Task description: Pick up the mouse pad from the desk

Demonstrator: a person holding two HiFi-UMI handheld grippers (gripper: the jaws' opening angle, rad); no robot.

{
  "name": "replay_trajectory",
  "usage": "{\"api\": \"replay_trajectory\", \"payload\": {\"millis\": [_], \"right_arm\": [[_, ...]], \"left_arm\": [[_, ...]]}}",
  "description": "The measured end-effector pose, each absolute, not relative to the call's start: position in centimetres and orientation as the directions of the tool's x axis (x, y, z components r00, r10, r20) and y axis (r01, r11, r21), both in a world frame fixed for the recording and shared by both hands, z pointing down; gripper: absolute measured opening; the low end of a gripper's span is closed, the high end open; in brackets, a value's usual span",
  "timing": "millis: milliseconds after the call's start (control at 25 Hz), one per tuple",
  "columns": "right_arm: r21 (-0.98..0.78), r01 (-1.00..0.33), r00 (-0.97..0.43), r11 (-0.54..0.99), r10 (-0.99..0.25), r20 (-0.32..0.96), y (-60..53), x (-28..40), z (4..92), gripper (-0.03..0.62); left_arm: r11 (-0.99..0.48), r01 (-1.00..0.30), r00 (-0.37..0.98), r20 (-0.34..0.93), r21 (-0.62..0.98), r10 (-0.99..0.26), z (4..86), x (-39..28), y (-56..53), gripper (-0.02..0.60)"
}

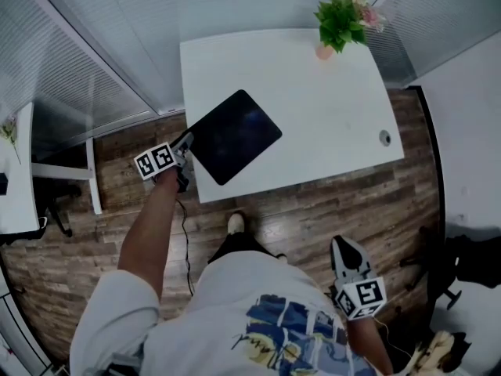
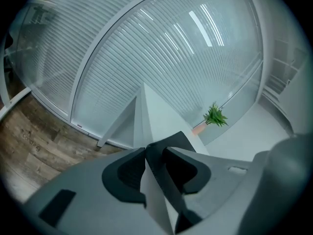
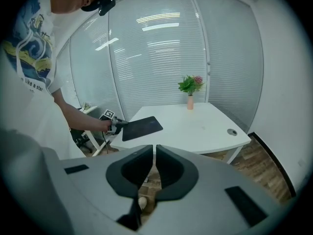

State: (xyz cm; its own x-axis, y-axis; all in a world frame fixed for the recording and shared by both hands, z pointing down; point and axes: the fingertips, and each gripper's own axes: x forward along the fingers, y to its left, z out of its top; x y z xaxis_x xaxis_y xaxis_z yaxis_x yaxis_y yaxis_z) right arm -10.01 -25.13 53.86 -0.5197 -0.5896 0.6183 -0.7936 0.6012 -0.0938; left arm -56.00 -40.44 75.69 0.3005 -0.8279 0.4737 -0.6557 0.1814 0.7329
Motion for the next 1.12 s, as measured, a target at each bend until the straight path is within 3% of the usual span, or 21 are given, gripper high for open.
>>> {"api": "replay_trajectory", "payload": {"millis": [200,1120], "right_arm": [[-0.093,-0.816,-0.498,0.571,-0.611,0.615,-24.2,-8.5,53.9,0.02],[-0.115,-0.814,-0.53,0.57,-0.646,0.55,-17.8,-3.7,52.6,0.014]], "left_arm": [[0.175,-0.705,0.269,0.488,0.687,-0.83,74.7,-56.2,-40.6,0.021],[-0.022,-0.805,0.314,0.394,0.593,-0.864,62.7,-49.4,-41.0,0.013]]}}
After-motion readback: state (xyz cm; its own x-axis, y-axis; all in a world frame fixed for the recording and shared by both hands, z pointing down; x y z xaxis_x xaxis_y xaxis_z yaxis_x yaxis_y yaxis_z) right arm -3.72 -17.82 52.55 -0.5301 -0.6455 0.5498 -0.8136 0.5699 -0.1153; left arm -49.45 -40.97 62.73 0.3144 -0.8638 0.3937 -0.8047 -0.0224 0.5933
